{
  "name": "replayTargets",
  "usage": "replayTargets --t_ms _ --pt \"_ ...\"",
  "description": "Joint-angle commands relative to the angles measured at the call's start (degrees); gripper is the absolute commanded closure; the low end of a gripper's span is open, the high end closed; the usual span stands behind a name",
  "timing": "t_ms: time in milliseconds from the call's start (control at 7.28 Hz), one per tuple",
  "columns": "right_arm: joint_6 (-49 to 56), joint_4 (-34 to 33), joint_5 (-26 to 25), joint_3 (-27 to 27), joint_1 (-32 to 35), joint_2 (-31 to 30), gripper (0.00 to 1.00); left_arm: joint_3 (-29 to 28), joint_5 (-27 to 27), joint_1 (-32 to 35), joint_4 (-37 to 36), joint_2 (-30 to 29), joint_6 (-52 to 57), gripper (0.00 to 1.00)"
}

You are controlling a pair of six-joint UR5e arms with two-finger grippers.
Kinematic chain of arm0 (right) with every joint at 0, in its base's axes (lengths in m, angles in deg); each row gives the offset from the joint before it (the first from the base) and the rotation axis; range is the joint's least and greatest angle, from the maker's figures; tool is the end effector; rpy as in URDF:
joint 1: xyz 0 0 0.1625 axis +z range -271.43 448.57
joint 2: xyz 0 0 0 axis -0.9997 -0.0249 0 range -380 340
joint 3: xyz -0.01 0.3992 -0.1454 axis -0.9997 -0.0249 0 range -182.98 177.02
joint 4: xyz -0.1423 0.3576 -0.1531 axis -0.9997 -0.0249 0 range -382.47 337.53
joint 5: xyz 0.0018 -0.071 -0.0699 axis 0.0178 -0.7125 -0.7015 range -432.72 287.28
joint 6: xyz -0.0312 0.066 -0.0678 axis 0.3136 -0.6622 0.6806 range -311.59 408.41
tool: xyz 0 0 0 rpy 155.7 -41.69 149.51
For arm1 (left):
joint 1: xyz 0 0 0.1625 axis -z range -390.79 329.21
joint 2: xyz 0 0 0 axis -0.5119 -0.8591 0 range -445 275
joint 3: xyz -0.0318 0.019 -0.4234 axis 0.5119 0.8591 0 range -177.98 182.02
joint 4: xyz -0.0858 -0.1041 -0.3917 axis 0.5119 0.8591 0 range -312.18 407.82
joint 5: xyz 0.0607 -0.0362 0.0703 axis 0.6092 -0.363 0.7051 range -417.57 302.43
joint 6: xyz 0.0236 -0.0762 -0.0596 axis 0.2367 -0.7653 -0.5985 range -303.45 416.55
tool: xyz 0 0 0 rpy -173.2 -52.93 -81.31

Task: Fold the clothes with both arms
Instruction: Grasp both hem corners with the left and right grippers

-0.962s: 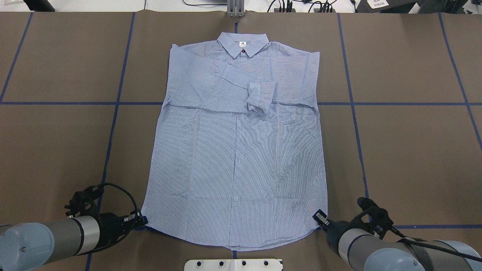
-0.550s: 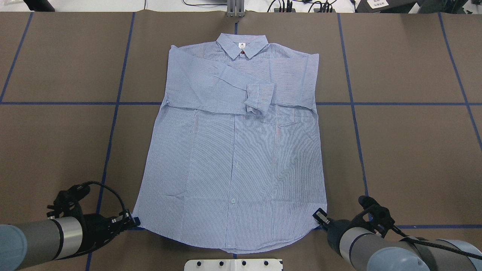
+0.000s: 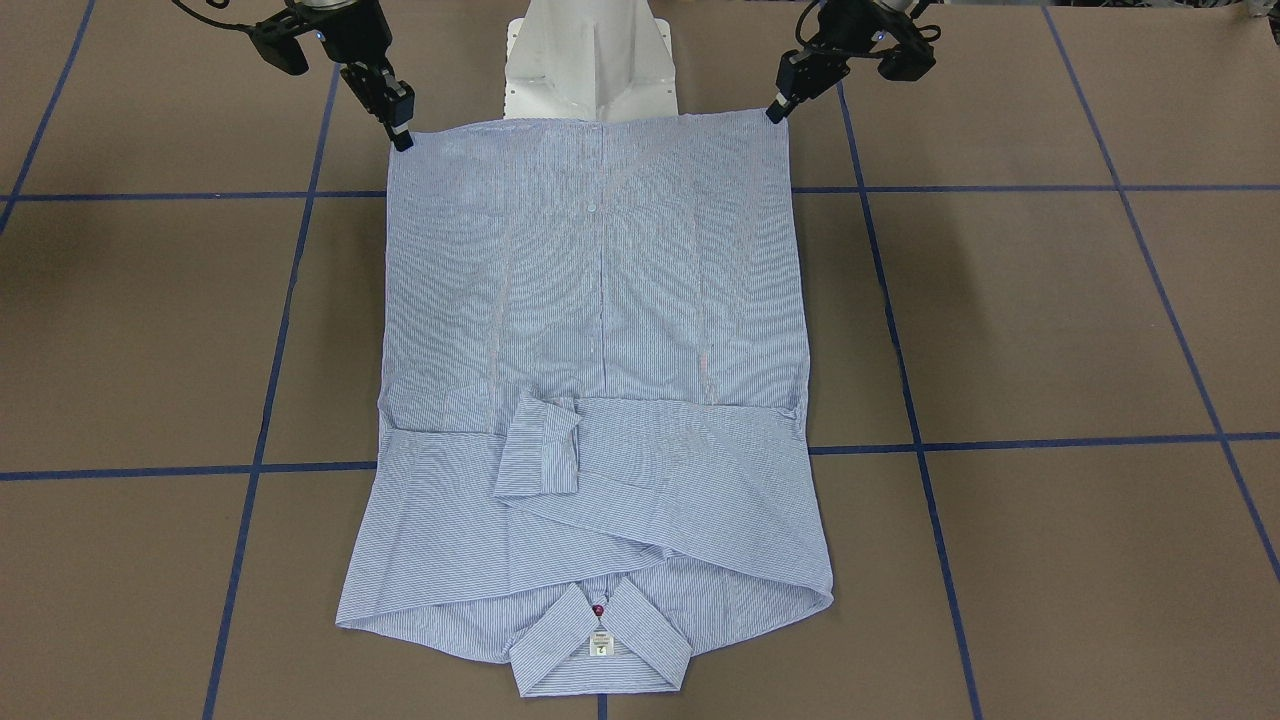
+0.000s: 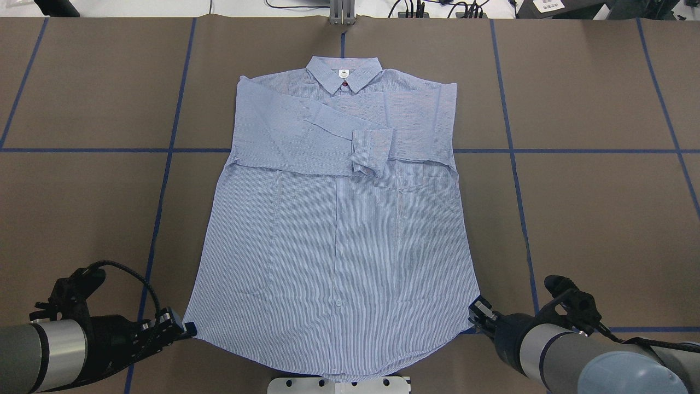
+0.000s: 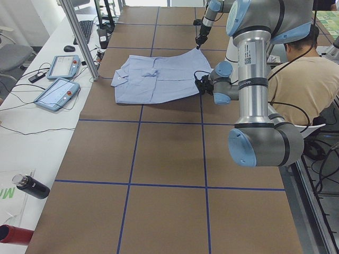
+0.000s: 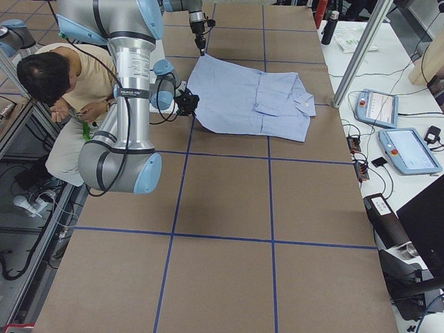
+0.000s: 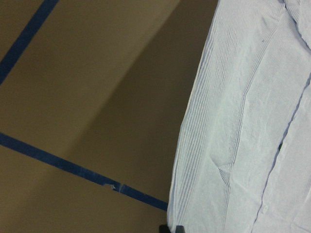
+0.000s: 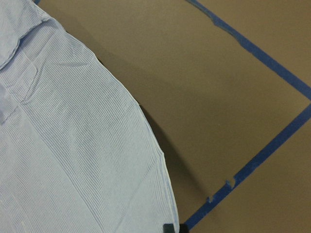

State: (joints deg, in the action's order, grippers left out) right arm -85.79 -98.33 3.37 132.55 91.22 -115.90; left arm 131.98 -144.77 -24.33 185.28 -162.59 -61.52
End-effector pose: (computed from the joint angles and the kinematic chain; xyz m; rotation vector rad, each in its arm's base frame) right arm -0.3876 -0.1754 0.3119 -0.1255 -0.9860 0.8657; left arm 0.3603 -0.1799 0.3256 -0.2075 1.3130 -0.5448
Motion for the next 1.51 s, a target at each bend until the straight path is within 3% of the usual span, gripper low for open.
replayTargets --t_ms 0,687,1374 --pt "0.00 -0.08 1.59 4.20 0.08 -4.02 1.00 2.48 0.01 -1.71 0.00 0.16 -1.29 1.00" --pt "-0.09 -0.61 7.39 9.84 -0.01 -7.89 1.00 8.64 -0.34 -6.63 0.00 2.70 -1.29 1.00" --pt "-0.09 -0.61 14.68 14.23 0.07 -9.83 1.00 10.66 -1.57 -8.57 -0.08 2.88 -2.69 1.00"
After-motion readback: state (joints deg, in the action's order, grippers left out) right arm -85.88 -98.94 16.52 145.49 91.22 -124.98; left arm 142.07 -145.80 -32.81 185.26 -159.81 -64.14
